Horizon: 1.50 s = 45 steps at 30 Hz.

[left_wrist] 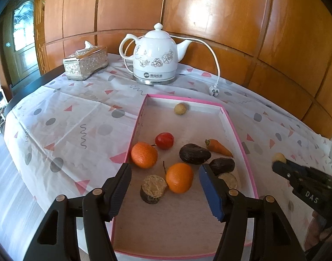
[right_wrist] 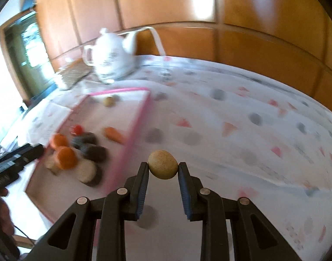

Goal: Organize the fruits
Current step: 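Carry the yellow potato into the tray and release it with the right gripper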

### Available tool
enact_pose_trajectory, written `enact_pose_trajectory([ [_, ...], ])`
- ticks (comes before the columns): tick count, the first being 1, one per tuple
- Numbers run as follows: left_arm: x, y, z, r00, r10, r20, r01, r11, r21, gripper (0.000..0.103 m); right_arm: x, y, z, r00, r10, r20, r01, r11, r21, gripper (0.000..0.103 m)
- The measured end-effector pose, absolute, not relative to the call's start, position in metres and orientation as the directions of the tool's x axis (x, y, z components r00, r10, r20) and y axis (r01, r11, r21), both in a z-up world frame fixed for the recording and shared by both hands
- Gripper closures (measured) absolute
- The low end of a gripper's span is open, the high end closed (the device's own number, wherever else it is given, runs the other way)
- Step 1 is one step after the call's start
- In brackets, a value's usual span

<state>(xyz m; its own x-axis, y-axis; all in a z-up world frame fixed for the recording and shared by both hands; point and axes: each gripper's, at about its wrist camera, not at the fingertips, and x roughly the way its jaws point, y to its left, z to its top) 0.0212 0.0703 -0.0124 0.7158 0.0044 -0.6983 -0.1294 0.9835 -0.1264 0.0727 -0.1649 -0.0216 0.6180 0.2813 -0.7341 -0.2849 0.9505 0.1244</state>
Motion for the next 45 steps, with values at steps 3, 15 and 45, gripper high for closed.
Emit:
enact_pose_trajectory([
  [3,0.021,0.075,-0.012,0.718,0.011,-0.696,-0.142,0.981,-0.131,0.035,0.081,-0.141,-0.016,0.603,0.33,-0.726,-0.336,0.931,0.144,0.075],
  [15,0.022,0.099,-0.014,0.718,0.05,-0.694,-0.21,0.967,-0.147,0.029,0.12,-0.073,-0.02,0.524,0.385,-0.76,-0.421,0.893,0.163,0.075],
  [45,0.005,0.096,0.0,0.75,0.077,-0.657,-0.214,0.968,-0.131,0.017,0.103,-0.052,-0.018,0.549,0.361,-0.754,-0.421,0.898,0.124,0.067],
])
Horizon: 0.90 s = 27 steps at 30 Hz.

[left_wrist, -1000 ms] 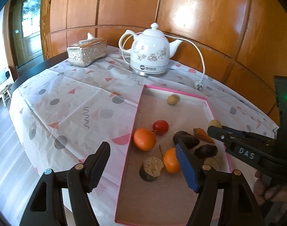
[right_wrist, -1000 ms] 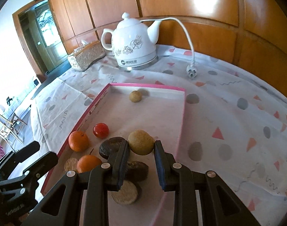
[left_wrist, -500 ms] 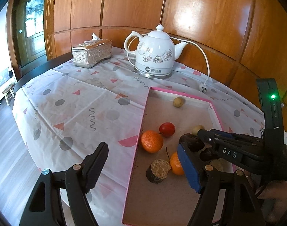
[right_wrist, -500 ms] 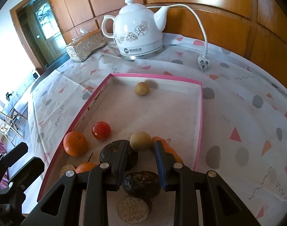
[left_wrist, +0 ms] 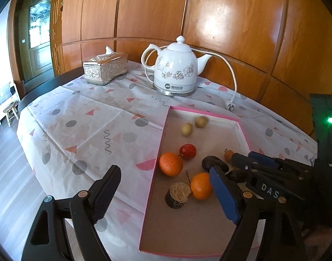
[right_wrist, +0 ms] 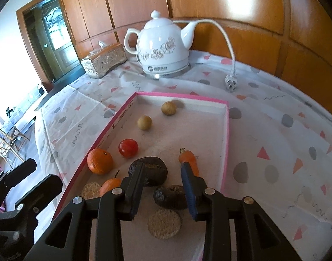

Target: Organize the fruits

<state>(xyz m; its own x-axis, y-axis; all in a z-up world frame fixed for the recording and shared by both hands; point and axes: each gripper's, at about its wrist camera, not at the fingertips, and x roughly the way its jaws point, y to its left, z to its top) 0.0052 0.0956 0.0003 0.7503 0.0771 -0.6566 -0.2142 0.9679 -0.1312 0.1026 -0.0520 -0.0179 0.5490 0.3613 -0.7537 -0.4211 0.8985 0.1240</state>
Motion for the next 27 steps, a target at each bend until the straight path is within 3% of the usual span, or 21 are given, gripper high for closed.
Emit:
enact_pose_trajectory([
  [5,-0.004,0.085,0.008,0.773,0.076,-0.629,-0.199,0.972,-0.128,0.006,0.076,-0.065,-0.006,0.629,0.314,-0.711,-0.368,0.926,0.083,0.067],
  [6,-0.006,0.083,0.009,0.776,0.074,-0.626,-0.196,0.972,-0.128,0.0,0.072,-0.067,-0.005,0.639,0.308,-0.705,-0.36,0.93,0.079,0.067],
  [16,-0.015,0.061,0.016,0.787,0.069,-0.613,-0.164,0.981,-0.1,0.0,0.034,-0.095,-0.004,0.709,0.218,-0.67,-0.254,0.966,0.046,0.067],
  [27,-0.019,0.062,0.02,0.788,0.109,-0.606,-0.205,0.975,-0.091,0.0,0.023,-0.101,-0.003,0.72,0.213,-0.66,-0.248,0.968,0.041,0.067],
])
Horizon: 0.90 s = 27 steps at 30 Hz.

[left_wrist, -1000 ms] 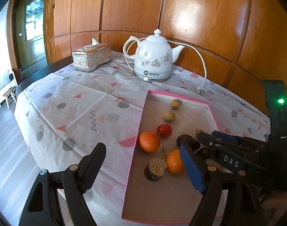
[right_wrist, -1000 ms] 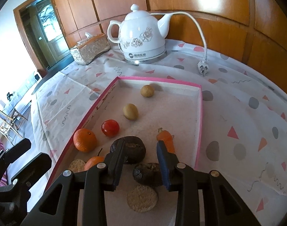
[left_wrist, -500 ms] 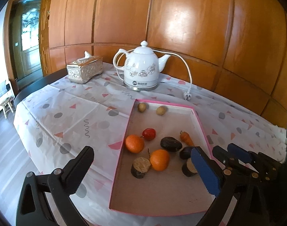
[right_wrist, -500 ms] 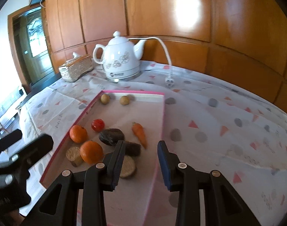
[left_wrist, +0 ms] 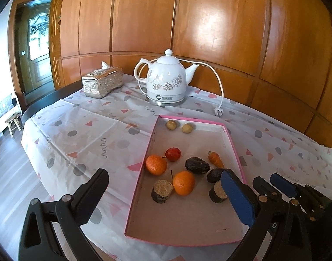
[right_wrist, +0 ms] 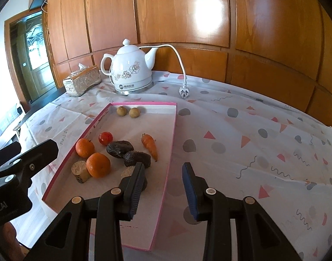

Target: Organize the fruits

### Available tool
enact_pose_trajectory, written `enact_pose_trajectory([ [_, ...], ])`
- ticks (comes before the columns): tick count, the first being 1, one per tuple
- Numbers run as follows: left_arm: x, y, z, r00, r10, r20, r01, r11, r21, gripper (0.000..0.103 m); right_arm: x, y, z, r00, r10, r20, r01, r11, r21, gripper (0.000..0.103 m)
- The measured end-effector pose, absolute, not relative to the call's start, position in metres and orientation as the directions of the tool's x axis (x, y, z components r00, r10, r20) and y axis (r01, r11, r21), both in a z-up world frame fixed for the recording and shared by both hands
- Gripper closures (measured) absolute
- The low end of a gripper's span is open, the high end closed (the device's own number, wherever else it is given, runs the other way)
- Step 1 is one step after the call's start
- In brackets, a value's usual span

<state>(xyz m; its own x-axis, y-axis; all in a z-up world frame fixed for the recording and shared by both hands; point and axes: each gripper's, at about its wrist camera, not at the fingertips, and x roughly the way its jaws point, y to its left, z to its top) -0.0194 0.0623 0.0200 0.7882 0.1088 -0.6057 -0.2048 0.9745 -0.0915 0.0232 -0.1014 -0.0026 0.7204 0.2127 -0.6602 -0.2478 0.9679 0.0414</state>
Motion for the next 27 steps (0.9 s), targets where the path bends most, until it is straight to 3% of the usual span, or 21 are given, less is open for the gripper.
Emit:
enact_pose_trajectory([
  [27,-0.0216,0.0621,0.0235,0.798,0.134,-0.588,-0.226,0.97,-0.085,0.0,0.0207,-0.0972,-0.0078,0.706,0.214,-0.675,-0.266,0.964,0.027,0.067],
])
